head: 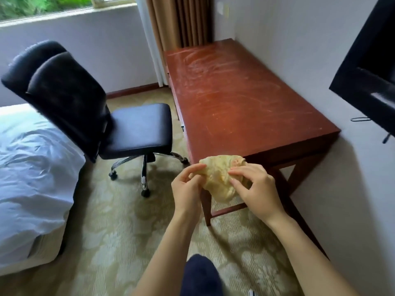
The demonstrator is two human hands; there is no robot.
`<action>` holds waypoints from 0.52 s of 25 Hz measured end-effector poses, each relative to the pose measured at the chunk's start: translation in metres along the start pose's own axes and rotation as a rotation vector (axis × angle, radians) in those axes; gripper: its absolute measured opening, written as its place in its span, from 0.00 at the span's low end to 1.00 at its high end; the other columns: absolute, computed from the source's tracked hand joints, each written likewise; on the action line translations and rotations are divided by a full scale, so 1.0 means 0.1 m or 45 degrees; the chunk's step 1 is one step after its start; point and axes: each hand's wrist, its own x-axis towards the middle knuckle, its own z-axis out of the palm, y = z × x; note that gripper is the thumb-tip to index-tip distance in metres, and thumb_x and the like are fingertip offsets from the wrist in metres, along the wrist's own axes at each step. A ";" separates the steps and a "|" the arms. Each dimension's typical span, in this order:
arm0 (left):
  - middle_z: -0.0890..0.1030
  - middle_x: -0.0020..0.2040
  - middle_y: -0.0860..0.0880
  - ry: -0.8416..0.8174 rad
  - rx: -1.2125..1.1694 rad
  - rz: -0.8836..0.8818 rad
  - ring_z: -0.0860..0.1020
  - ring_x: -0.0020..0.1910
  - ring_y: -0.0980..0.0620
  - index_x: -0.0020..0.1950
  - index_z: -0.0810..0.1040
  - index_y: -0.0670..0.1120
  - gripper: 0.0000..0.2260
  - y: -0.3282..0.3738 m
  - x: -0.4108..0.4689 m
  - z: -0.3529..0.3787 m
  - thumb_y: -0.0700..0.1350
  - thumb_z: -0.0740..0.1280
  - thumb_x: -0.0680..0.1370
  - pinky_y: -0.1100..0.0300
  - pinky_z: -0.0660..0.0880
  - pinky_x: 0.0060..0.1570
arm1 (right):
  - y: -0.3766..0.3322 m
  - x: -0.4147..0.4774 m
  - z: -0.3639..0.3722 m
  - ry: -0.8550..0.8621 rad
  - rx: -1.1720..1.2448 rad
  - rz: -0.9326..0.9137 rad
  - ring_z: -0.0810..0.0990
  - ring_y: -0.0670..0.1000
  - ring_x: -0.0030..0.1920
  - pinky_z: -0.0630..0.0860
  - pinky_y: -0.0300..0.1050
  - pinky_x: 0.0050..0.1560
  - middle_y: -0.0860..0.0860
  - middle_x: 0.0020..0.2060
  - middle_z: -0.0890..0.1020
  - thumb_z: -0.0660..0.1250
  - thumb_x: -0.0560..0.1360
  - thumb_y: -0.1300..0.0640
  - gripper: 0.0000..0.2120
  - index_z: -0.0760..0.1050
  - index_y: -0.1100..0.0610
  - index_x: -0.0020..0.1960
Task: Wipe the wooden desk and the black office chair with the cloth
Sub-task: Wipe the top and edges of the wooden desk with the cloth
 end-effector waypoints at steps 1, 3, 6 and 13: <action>0.81 0.34 0.50 -0.018 0.037 -0.031 0.77 0.34 0.56 0.36 0.84 0.47 0.20 0.00 0.20 -0.03 0.25 0.60 0.70 0.62 0.75 0.34 | 0.01 0.12 0.10 0.027 -0.010 0.019 0.75 0.46 0.55 0.65 0.21 0.55 0.41 0.45 0.79 0.74 0.70 0.65 0.10 0.83 0.57 0.50; 0.78 0.35 0.49 -0.076 0.048 -0.114 0.76 0.32 0.56 0.39 0.80 0.45 0.17 0.03 0.62 -0.06 0.26 0.59 0.70 0.61 0.74 0.31 | 0.01 0.38 0.30 0.094 -0.001 0.045 0.77 0.48 0.54 0.68 0.23 0.54 0.42 0.44 0.80 0.74 0.68 0.68 0.10 0.84 0.58 0.48; 0.77 0.45 0.44 -0.152 -0.050 -0.360 0.78 0.41 0.48 0.52 0.74 0.40 0.10 0.08 1.23 -0.02 0.31 0.59 0.74 0.55 0.75 0.35 | 0.05 0.79 0.53 0.205 0.095 0.098 0.79 0.46 0.52 0.73 0.29 0.51 0.44 0.42 0.83 0.72 0.68 0.73 0.13 0.84 0.57 0.44; 0.83 0.53 0.41 -0.501 0.037 -1.076 0.83 0.47 0.44 0.52 0.84 0.41 0.20 0.18 2.03 0.29 0.55 0.62 0.78 0.53 0.79 0.43 | 0.49 1.47 0.61 0.187 0.742 0.443 0.82 0.45 0.44 0.76 0.34 0.46 0.47 0.36 0.83 0.65 0.69 0.79 0.23 0.81 0.50 0.34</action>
